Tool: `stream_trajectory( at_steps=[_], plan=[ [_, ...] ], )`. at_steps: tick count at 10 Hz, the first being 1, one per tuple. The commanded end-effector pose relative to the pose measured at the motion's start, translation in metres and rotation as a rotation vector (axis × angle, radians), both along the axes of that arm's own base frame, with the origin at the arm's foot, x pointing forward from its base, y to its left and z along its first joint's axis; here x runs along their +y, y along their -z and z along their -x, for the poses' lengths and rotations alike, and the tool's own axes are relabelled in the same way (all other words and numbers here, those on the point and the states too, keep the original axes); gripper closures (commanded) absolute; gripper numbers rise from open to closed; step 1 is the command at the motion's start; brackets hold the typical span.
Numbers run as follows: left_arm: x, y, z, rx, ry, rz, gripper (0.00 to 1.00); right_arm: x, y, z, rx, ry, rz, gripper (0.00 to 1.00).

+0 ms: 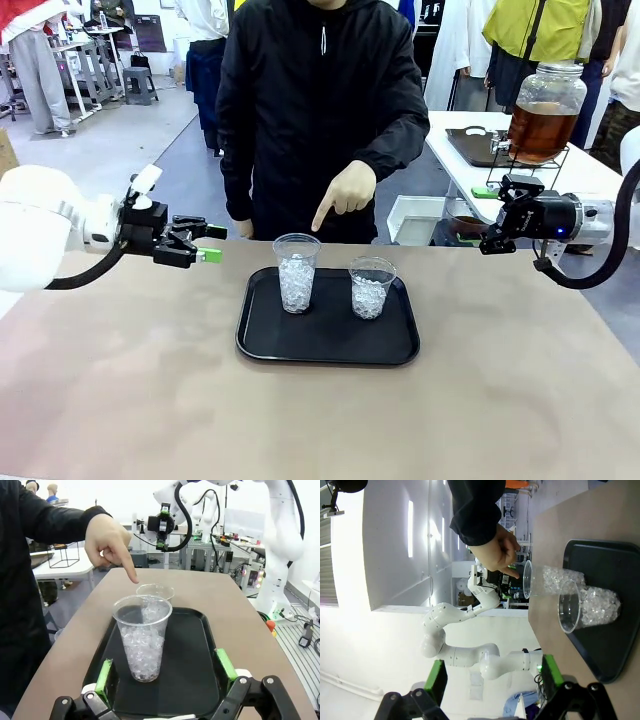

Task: Pour the drink into the iced cup.
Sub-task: Pick up the iced cup indicated by the human and present it to them.

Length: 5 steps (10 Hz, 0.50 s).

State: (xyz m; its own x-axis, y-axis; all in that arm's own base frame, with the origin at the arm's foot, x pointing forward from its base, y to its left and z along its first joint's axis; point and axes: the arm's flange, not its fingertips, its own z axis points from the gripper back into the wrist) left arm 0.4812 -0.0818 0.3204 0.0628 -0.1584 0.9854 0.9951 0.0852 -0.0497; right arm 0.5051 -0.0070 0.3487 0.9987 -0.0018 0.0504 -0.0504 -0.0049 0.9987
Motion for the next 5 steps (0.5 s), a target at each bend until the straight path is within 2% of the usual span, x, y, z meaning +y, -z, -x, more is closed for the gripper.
stream_trajectory(
  at_steps=[1, 2, 4, 5],
  plan=[
    [0.002, -0.006, 0.002, 0.001, -0.004, 0.010, 0.00, 0.001, -0.001, 0.000, -0.003, 0.004, 0.003, 0.00],
    [0.000, 0.000, 0.000, 0.000, 0.000, 0.000, 0.00, 0.001, -0.001, 0.000, -0.003, 0.004, 0.003, 0.00],
    [-0.010, 0.015, -0.013, -0.146, 0.023, -0.020, 0.00, 0.001, -0.001, 0.000, -0.003, 0.004, 0.003, 0.00],
    [-0.017, 0.020, -0.019, -0.184, 0.017, -0.016, 0.00, 0.001, -0.001, 0.000, -0.003, 0.004, 0.003, 0.00]
  ],
)
